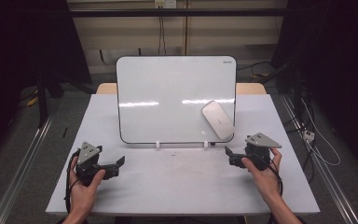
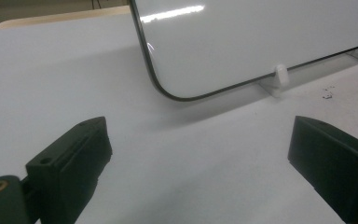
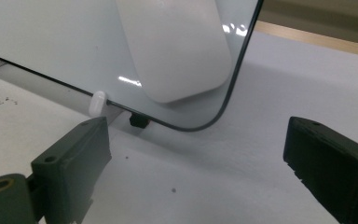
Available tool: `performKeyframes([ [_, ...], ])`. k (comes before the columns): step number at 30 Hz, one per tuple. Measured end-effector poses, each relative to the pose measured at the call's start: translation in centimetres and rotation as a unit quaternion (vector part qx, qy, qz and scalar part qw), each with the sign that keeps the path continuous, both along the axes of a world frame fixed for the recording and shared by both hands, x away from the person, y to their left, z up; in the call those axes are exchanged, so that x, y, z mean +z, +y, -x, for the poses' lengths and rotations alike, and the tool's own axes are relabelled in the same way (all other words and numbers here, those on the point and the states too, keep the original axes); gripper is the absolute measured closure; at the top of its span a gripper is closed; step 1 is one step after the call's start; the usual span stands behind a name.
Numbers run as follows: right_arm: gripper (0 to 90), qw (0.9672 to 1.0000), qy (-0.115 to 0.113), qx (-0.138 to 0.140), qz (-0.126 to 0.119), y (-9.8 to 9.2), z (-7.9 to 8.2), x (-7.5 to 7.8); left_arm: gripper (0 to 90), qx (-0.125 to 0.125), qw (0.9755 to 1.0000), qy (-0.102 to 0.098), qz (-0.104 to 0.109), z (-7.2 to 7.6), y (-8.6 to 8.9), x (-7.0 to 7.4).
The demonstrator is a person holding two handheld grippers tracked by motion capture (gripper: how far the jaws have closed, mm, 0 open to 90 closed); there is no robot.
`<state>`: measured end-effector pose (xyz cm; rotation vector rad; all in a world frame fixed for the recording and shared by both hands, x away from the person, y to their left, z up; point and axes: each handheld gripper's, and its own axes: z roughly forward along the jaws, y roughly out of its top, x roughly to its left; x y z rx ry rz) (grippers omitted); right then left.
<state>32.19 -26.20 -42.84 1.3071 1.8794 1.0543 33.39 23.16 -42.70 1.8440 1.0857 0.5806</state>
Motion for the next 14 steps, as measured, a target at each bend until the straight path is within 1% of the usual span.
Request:
performKeyframes([
  [4,6.4,1.0000,0.000,0.001,-0.004,-0.4,1.1,-0.4,5.1,0.006,1.0000,-0.003,0.005,0.0,0.2,0.1],
  [5,6.3,1.0000,0.000,0.000,-0.006,-0.5,1.3,-0.5,5.1,0.010,0.9999,-0.003,0.010,0.0,0.2,0.0],
  [6,6.3,0.9999,0.000,-0.002,-0.011,-0.7,1.5,-0.7,5.1,0.009,0.9999,-0.001,0.008,0.0,0.3,0.1],
  [8,6.6,0.9999,-0.002,-0.008,-0.009,-1.0,1.8,-1.0,5.1,0.014,0.9998,0.000,0.016,-0.1,0.3,0.0],
  [10,6.5,0.9999,0.002,-0.009,-0.014,-1.2,2.0,-1.3,5.1,0.013,0.9997,0.004,0.018,-0.1,0.3,0.0],
  [12,6.6,0.9998,-0.001,-0.014,-0.012,-1.4,2.1,-1.5,5.1,0.010,0.9998,0.005,0.015,-0.1,0.3,0.0],
  [13,6.8,0.9997,0.000,-0.015,-0.021,-1.5,2.2,-1.5,5.0,0.009,0.9999,0.005,0.013,-0.1,0.2,0.0],
  [14,6.7,0.9997,0.000,-0.014,-0.021,-1.5,2.2,-1.5,5.0,0.008,0.9999,0.006,0.012,-0.2,0.2,0.0],
])
